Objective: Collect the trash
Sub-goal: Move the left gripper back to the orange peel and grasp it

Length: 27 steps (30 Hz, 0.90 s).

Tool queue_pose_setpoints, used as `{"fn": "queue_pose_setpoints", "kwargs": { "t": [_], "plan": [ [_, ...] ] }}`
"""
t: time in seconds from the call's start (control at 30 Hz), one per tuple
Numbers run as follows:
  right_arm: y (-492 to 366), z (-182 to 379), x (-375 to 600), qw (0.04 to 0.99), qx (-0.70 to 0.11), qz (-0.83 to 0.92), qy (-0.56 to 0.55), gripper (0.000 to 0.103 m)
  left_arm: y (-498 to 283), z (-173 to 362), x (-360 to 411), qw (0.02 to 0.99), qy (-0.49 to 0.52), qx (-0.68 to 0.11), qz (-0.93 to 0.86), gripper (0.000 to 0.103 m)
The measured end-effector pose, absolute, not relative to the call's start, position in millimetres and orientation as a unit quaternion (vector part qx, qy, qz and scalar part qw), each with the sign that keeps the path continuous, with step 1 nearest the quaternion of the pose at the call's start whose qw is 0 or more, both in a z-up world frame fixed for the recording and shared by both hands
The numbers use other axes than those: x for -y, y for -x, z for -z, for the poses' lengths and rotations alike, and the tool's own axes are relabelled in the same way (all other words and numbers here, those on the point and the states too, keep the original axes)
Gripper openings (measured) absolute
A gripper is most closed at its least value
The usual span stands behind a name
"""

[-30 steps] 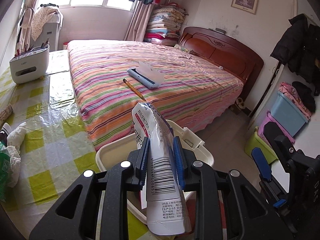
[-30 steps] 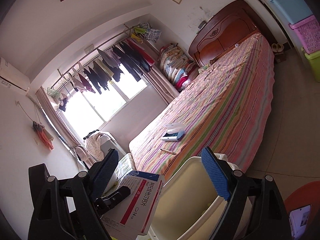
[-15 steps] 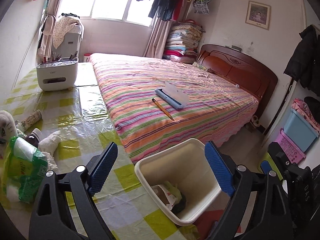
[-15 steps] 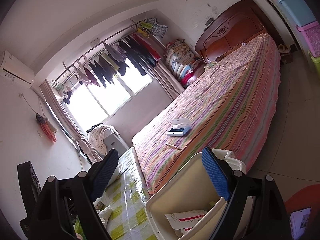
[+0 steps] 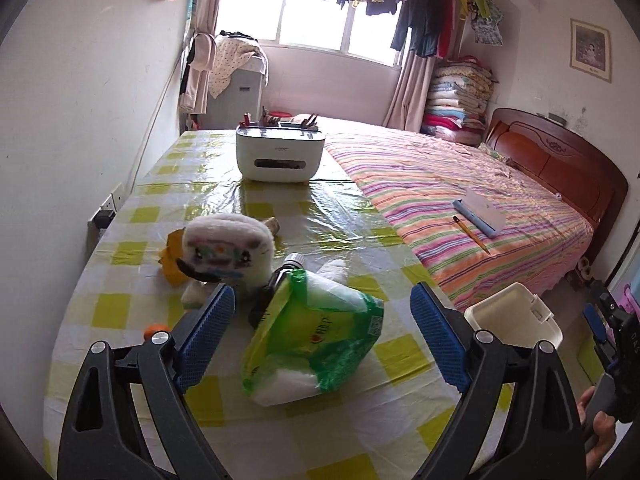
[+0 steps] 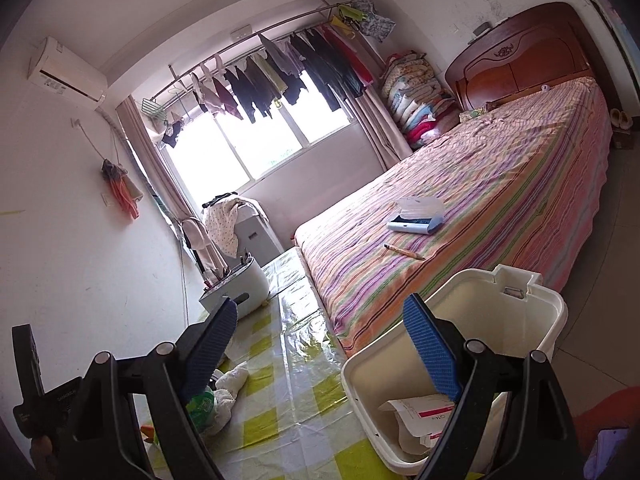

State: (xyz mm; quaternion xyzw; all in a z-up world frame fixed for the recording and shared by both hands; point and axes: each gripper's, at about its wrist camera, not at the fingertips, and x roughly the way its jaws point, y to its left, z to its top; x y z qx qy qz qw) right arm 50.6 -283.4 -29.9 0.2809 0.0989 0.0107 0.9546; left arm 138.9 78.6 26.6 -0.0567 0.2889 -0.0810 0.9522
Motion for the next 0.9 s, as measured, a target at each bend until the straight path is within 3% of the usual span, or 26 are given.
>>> {"fn": "queue_pose_setpoints", "kwargs": {
  "t": [0.33, 0.5, 0.77, 0.9],
  "plan": [
    [-64.5, 24.3, 227.0, 0.963, -0.126, -0.053, -0.234, 0.083, -176.6, 26.7, -202.8, 0.917, 0.072, -0.393, 0.001, 0.086],
    [-67.0, 22.2, 207.4, 0.965, -0.133, -0.063, -0.217, 0.083, -197.0, 53.2, -197.2, 0.902, 0.031, -0.431, 0.004, 0.069],
    [-68.9, 21.3, 186.8, 0.969, -0.14, -0.075, -0.19, 0.083, -224.1, 86.0, -189.2, 0.886, -0.011, -0.464, -0.013, 0.069],
    [-72.7, 22.8, 179.8, 0.967, -0.147, -0.085, -0.188, 0.083, -226.1, 89.8, -191.3, 0.883, 0.009, -0.469, -0.01, 0.038]
  ]
}}
